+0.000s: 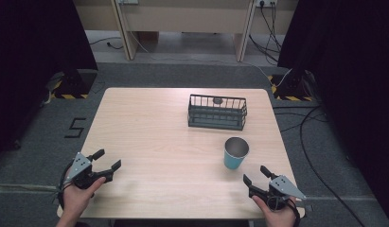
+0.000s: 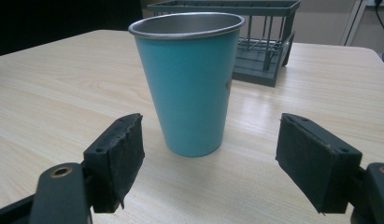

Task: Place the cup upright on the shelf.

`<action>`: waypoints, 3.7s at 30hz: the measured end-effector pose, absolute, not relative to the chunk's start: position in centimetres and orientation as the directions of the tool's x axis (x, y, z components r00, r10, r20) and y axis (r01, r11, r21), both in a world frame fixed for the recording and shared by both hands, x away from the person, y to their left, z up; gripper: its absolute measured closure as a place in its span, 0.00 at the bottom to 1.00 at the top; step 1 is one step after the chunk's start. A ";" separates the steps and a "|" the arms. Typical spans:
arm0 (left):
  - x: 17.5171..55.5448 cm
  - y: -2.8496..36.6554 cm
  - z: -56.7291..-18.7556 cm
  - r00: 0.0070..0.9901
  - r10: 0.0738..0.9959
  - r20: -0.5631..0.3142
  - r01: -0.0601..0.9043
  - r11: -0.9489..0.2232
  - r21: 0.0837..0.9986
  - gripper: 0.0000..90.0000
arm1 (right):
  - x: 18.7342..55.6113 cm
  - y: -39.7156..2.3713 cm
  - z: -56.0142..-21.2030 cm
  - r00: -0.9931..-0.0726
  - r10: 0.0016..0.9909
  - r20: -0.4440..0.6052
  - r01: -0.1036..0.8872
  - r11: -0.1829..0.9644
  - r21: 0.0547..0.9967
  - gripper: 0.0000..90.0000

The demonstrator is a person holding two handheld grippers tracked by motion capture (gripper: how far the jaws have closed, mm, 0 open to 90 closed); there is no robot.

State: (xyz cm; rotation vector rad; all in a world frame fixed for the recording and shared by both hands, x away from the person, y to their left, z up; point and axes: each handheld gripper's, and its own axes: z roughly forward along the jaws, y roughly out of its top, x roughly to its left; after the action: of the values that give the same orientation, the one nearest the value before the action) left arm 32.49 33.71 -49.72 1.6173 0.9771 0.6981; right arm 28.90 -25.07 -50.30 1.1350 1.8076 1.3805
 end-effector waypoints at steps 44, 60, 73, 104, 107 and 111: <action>32.8 33.5 -50.0 0.503 0.863 -0.039 0.252 -0.104 0.962 0.17 | 34.2 -21.5 -50.3 -0.504 0.863 0.026 0.293 0.142 0.945 0.17; 32.8 33.6 -50.0 0.503 0.863 -0.037 0.249 -0.104 0.963 0.17 | 36.2 -20.5 -50.3 -0.508 0.861 0.011 0.302 0.166 0.939 0.15; 32.8 33.5 -50.0 0.506 0.862 -0.037 0.250 -0.105 0.963 0.18 | 36.8 -20.1 -50.5 -0.512 0.859 -0.016 0.276 0.182 0.944 0.17; 32.8 33.6 -50.0 0.504 0.863 -0.039 0.251 -0.103 0.962 0.18 | 37.4 -19.9 -48.8 -0.518 0.855 -0.016 0.236 0.160 0.958 0.20; 32.8 33.6 -50.0 0.504 0.863 -0.039 0.251 -0.103 0.962 0.18 | 37.6 -19.8 -48.6 -0.515 0.857 -0.015 0.230 0.155 0.961 0.20; 32.8 33.6 -50.0 0.504 0.863 -0.039 0.251 -0.103 0.962 0.18 | 37.9 -19.8 -48.3 -0.510 0.860 -0.016 0.226 0.152 0.962 0.20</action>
State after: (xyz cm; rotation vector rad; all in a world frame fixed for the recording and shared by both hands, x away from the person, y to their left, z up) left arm 32.77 33.56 -50.01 1.6336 0.9700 0.6850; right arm 37.88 -19.77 -48.26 1.0344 1.8414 1.3799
